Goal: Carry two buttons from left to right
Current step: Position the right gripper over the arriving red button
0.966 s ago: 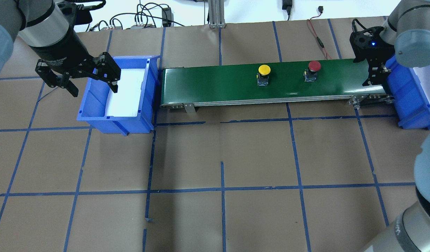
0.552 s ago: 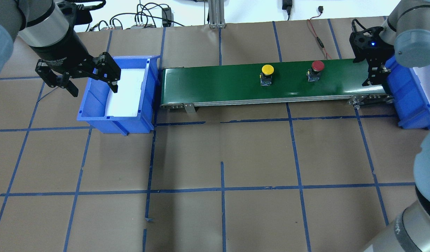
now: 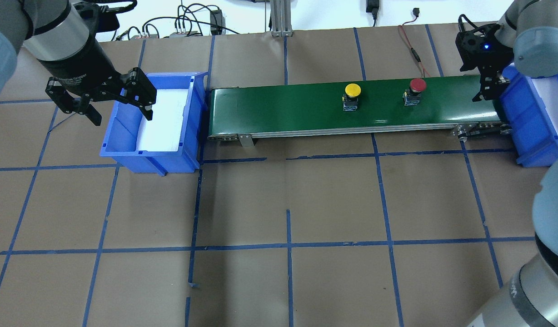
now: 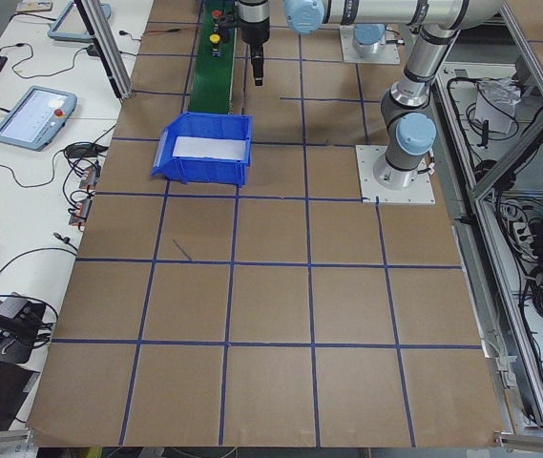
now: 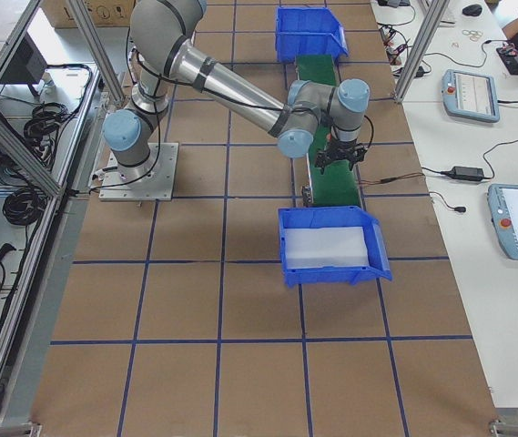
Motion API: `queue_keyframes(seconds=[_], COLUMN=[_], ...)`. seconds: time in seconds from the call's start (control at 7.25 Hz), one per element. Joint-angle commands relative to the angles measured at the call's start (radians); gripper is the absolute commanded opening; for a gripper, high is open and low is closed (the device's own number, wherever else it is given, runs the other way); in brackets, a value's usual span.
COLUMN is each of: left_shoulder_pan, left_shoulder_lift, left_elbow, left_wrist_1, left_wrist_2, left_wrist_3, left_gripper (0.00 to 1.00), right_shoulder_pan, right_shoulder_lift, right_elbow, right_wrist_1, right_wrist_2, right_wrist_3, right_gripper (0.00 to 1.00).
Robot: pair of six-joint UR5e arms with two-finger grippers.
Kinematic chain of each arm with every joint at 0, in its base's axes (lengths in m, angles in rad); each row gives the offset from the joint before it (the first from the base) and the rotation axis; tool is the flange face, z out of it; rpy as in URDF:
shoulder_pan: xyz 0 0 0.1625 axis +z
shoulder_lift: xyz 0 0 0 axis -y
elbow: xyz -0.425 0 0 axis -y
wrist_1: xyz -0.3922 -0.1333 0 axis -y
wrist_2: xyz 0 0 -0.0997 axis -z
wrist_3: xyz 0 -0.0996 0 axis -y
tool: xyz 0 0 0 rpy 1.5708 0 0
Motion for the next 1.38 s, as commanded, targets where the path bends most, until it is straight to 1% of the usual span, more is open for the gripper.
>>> queue_keyframes(seconds=[0.0, 0.69, 0.97, 1.24], left_shoulder_pan=[0.001, 0.001, 0.001, 0.001], left_shoulder_lift=[0.000, 0.000, 0.000, 0.000], left_elbow=[0.000, 0.000, 0.000, 0.000], left_wrist_1=[0.000, 0.000, 0.000, 0.000], left_wrist_2=[0.000, -0.002, 0.000, 0.000], left_wrist_3=[0.000, 0.000, 0.000, 0.000], left_gripper=[1.00, 1.00, 1.00, 1.00], right_shoulder_pan=[0.003, 0.009, 0.015, 0.017], right_shoulder_lift=[0.000, 0.007, 0.018, 0.018], right_elbow=[-0.022, -0.006, 0.001, 0.008], right_wrist_1=[-0.009, 0.007, -0.001, 0.002], right_wrist_2=[-0.045, -0.039, 0.017, 0.022], right_wrist_3=[-0.003, 0.043, 0.082, 0.109], right_gripper=[1.00, 1.00, 1.00, 1.00])
